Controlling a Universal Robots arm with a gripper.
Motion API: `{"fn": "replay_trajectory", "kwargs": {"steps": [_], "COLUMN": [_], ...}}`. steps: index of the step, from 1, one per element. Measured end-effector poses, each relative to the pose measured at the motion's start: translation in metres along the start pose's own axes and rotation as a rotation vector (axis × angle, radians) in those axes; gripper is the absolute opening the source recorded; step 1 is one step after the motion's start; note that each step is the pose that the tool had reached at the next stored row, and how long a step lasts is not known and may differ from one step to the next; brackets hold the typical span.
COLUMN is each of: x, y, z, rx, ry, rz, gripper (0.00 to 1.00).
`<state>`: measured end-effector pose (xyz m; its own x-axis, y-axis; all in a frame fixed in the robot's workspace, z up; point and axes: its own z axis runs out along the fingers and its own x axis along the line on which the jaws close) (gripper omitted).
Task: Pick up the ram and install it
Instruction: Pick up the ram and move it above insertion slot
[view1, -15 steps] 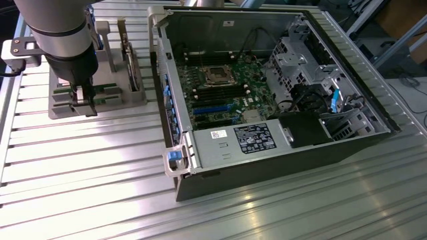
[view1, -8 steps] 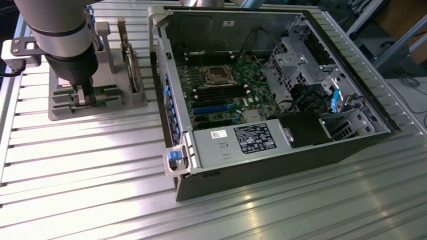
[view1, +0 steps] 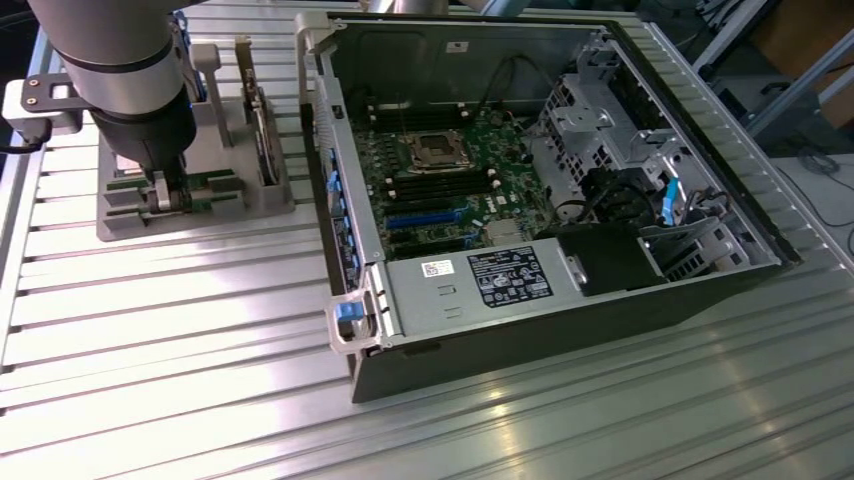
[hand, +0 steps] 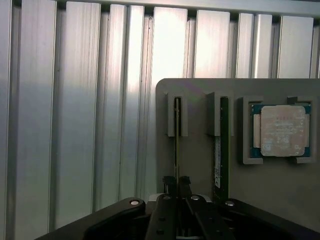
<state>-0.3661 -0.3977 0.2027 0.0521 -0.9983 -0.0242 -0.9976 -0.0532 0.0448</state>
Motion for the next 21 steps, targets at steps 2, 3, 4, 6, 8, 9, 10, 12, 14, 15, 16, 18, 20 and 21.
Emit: {"fn": "replay_trajectory", "kwargs": {"steps": [2, 3, 4, 6, 8, 9, 10, 12, 14, 15, 16, 18, 20, 21], "x": [0.000, 0.000, 0.000, 0.000, 0.000, 0.000, 0.000, 0.000, 0.000, 0.000, 0.000, 0.000, 0.000, 0.000], "y": [0.0000, 0.0000, 0.0000, 0.0001, 0.0001, 0.0001, 0.0002, 0.0003, 0.0003, 0.0004, 0.0005, 0.0006, 0.0008, 0.0009], "z": [-0.0001, -0.0002, -0.0003, -0.0013, -0.0023, -0.0032, -0.0038, -0.0055, -0.0075, -0.0093, -0.0111, -0.0147, -0.0184, -0.0193], "rx": [0.0002, 0.0003, 0.0003, -0.0002, -0.0001, -0.0001, 0.0000, 0.0000, 0.0000, 0.0001, 0.0001, 0.0001, 0.0000, 0.0001], "ry": [-0.0002, -0.0002, -0.0002, 0.0001, 0.0000, 0.0001, 0.0000, 0.0000, -0.0003, -0.0007, -0.0009, -0.0010, -0.0009, -0.0010], "rz": [0.000, 0.000, 0.000, 0.000, 0.000, 0.000, 0.000, 0.000, 0.000, 0.000, 0.000, 0.000, 0.000, 0.000], "gripper": [0.13, 0.13, 0.13, 0.13, 0.13, 0.13, 0.13, 0.13, 0.13, 0.13, 0.13, 0.13, 0.13, 0.13]}}
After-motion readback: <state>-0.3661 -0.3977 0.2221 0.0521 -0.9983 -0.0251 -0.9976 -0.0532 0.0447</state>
